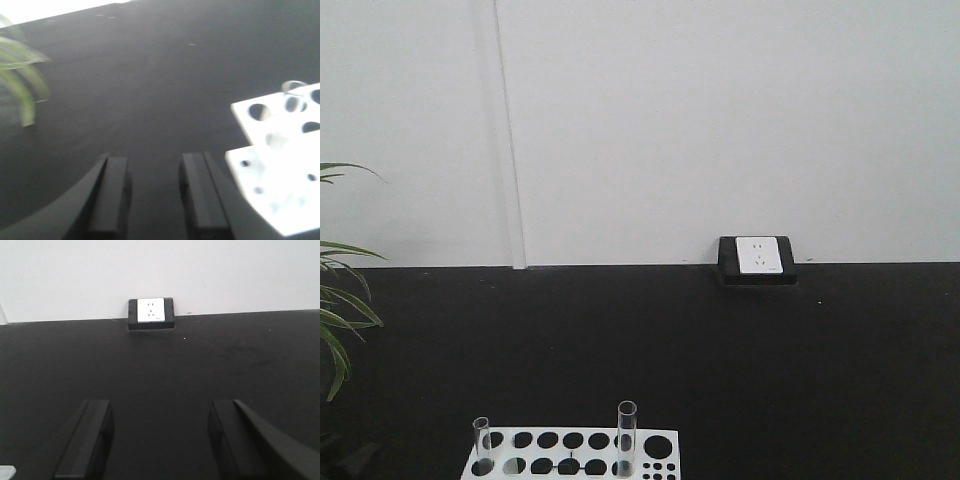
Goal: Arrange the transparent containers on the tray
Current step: 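Lower the left gripper around the clear glass tube in the rack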
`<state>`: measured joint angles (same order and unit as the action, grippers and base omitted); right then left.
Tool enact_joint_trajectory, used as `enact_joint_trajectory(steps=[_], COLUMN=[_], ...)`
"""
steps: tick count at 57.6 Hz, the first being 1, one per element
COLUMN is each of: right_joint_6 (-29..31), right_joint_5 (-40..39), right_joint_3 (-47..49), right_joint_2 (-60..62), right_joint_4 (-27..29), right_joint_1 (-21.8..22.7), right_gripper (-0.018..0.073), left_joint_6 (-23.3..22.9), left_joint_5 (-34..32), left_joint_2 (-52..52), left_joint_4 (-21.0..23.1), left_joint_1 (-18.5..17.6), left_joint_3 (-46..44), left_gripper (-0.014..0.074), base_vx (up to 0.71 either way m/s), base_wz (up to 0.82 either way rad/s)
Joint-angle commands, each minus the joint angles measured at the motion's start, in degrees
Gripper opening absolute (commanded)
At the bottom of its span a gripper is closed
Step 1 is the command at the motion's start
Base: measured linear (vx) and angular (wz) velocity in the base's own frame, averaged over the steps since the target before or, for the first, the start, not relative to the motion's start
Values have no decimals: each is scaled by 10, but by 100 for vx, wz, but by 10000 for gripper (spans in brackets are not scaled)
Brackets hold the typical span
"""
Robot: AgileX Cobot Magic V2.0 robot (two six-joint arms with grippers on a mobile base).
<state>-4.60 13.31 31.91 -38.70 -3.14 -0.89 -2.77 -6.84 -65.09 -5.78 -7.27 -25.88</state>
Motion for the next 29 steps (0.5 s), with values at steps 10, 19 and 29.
enact_joint_trajectory(steps=[10,19,29], right_joint_6=[3,3,3], right_joint_5=[-47,-47,-47], right_joint_3=[18,18,18], right_joint_2=[-3,-3,-3], right_joint_4=[-1,-1,-1], right_joint_1=[3,3,3], right_gripper=[488,488,488], left_joint_6=[-7,-7,-7], left_joint_5=[-143,-172,-241], left_joint_2=[-75,-103,-136], left_joint_4=[3,3,3], left_joint_1=[-67,-95,-113], left_joint_3=[-15,-15,-15], left_gripper=[437,437,437], base_vx=[0,0,0], base_wz=[0,0,0])
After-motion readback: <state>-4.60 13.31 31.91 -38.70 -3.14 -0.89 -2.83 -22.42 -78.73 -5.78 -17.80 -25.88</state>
